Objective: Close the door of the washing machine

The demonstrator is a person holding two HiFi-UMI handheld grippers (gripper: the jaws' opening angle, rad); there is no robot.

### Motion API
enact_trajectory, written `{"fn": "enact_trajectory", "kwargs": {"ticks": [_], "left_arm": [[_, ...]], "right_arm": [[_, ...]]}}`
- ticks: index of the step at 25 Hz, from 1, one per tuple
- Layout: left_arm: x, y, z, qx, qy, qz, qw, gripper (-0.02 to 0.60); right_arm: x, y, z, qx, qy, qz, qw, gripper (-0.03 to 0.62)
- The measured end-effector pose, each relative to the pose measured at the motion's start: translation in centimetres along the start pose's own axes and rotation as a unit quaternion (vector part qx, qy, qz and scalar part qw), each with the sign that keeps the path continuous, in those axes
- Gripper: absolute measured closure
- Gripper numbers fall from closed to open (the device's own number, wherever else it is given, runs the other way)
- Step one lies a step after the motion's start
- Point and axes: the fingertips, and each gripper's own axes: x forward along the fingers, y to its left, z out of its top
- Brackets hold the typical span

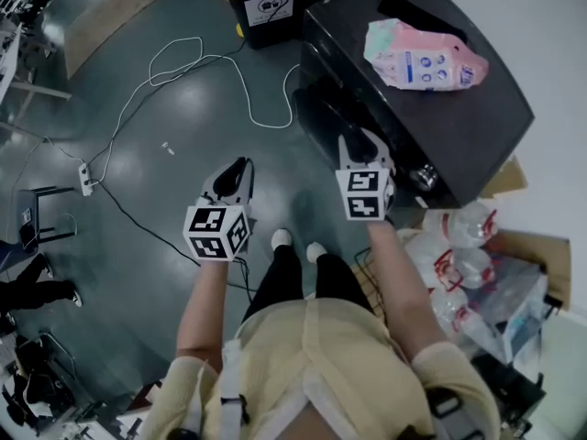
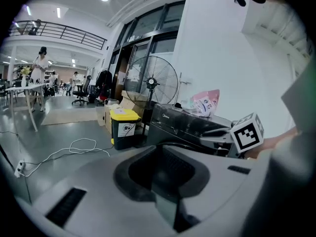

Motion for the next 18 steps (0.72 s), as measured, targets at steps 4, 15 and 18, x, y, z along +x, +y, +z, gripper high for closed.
{"fn": "enact_trajectory", "kwargs": {"ticks": [4, 15, 18], "left_arm": [[-1.0, -0.4, -0.2, -0.006, 0.001, 0.006, 1.0, 0.54], [-2.5, -2.1, 0.9, -0.015, -0.016, 0.01, 0.9997, 0.54], [-3.0, -2.4, 0.9, -0.009, -0.016, 0.011, 0.9998, 0.54]], "right_arm": [[-2.6, 0.6, 0.1, 0.034, -0.01, 0.021, 0.999, 0.471], [-7.0, -0.3, -0.8, 0.093, -0.032, 0.021, 0.995, 0.576], [-7.9, -0.2, -0.9, 0.097, -0.032, 0.029, 0.994, 0.588]]}}
